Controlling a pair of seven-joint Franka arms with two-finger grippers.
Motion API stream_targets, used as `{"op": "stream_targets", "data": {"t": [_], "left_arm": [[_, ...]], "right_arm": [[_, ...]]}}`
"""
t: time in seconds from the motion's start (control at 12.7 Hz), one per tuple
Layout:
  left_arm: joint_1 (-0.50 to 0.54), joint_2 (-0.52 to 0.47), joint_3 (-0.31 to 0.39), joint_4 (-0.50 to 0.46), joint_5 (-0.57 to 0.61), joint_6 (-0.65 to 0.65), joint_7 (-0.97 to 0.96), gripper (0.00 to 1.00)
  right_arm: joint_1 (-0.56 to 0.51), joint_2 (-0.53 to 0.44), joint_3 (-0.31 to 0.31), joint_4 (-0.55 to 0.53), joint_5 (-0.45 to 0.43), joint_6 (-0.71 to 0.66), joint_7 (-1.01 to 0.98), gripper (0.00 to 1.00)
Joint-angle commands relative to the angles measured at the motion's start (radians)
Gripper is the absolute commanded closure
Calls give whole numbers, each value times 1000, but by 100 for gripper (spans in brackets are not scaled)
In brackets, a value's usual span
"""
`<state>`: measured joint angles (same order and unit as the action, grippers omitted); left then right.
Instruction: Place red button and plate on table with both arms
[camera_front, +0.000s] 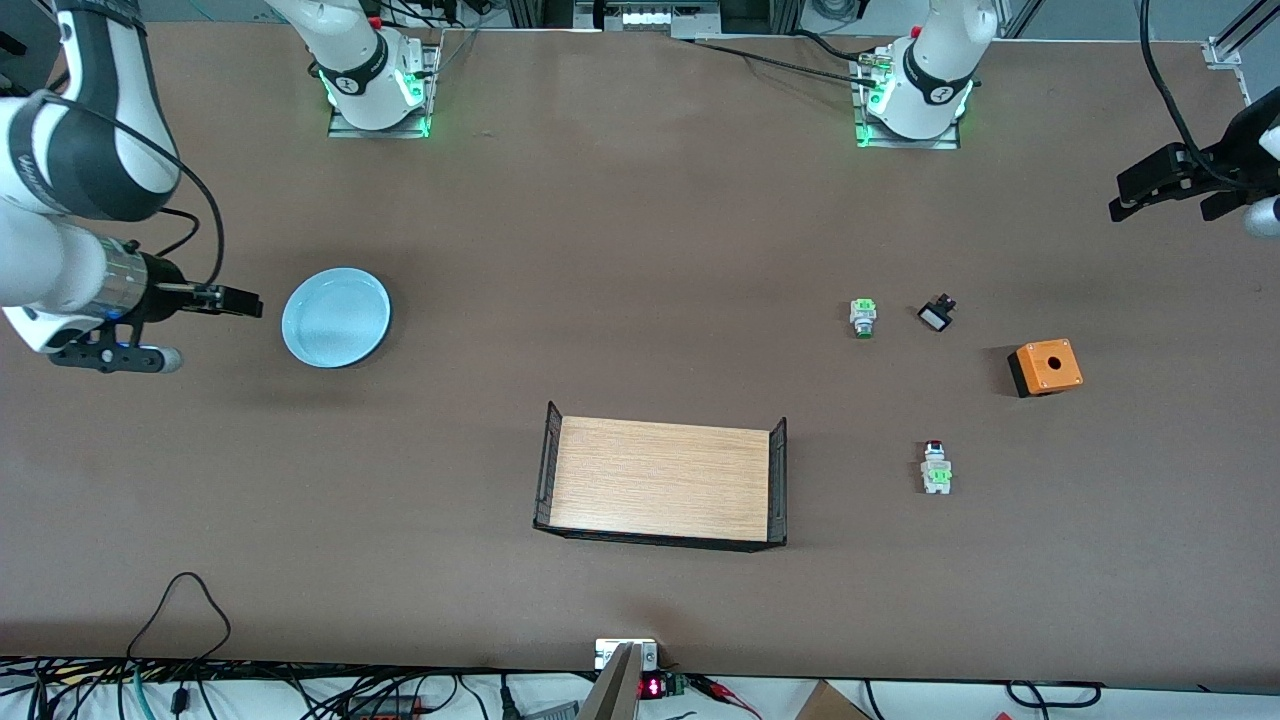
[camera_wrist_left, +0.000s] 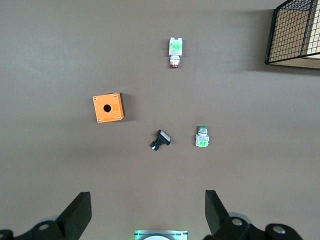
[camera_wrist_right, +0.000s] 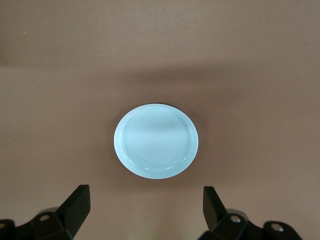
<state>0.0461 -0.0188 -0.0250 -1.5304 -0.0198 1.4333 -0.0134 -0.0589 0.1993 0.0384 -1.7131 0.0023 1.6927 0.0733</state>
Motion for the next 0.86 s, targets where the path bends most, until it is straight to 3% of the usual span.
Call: {"op": "stream_targets", "data": {"t": [0.0,0.39,0.79], "left_arm": [[5,-6,0,19,-12,-24,10,0],[3,-9,-1,19,-14,-33,6,0],[5,-9,0,21,-15,-40,9,0]], "right_arm": [[17,3,0,107,-18,-71,63,0],[17,-55,-24,171,-18,-105,54,0],[131,-78,-178,161,-19,-127,40,0]]}}
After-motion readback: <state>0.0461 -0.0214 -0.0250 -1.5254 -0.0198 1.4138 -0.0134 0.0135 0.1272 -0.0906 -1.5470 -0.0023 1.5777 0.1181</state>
